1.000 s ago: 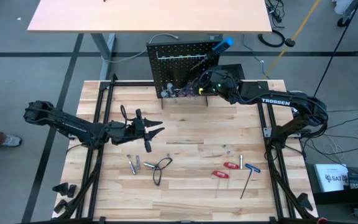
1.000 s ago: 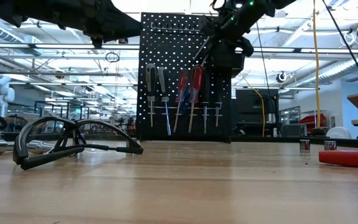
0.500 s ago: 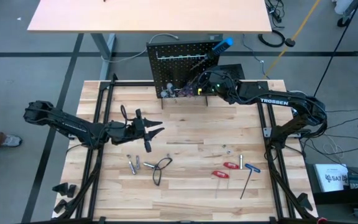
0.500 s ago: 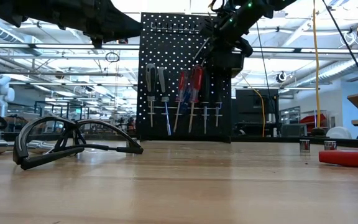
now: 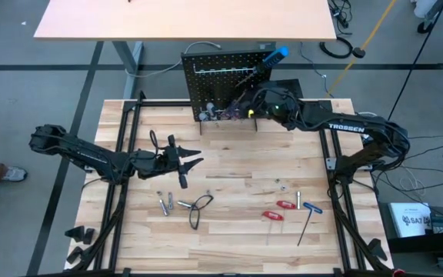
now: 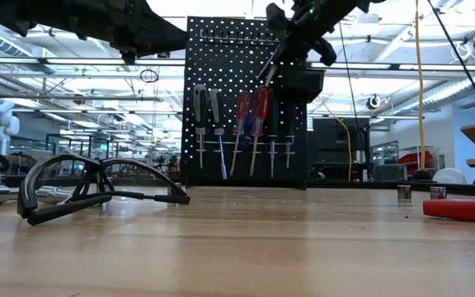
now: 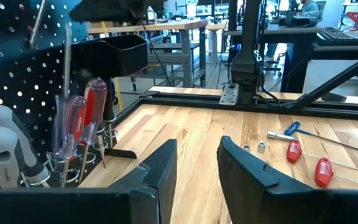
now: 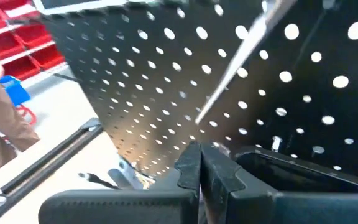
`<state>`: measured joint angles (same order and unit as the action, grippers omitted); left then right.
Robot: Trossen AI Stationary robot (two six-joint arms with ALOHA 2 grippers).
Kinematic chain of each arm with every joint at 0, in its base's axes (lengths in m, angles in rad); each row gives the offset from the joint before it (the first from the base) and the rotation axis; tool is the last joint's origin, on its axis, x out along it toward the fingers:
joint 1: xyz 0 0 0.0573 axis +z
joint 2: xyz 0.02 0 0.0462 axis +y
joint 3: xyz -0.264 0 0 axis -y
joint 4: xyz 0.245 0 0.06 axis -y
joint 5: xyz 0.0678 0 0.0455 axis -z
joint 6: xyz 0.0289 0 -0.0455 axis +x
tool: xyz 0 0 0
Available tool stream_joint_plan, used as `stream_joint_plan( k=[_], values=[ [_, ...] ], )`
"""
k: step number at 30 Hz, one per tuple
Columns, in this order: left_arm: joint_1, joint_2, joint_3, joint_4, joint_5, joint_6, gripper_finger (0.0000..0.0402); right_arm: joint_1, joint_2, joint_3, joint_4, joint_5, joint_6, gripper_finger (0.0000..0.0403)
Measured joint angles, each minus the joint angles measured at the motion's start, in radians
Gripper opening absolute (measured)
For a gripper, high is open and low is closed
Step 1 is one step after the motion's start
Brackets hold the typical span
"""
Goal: Hang tools onto peg board
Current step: Hang the blue screwdriver on the peg board
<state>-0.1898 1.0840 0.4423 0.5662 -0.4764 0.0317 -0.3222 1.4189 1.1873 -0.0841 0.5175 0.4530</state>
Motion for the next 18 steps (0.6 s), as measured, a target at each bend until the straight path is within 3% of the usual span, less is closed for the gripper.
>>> stream_joint_plan(
  k=[18],
  values=[
    [0.0, 0.0, 0.0, 0.0, 0.0, 0.0, 0.0118, 0.021, -0.026, 0.0, -0.006, 0.027, -0.078, 0.0012]
  ],
)
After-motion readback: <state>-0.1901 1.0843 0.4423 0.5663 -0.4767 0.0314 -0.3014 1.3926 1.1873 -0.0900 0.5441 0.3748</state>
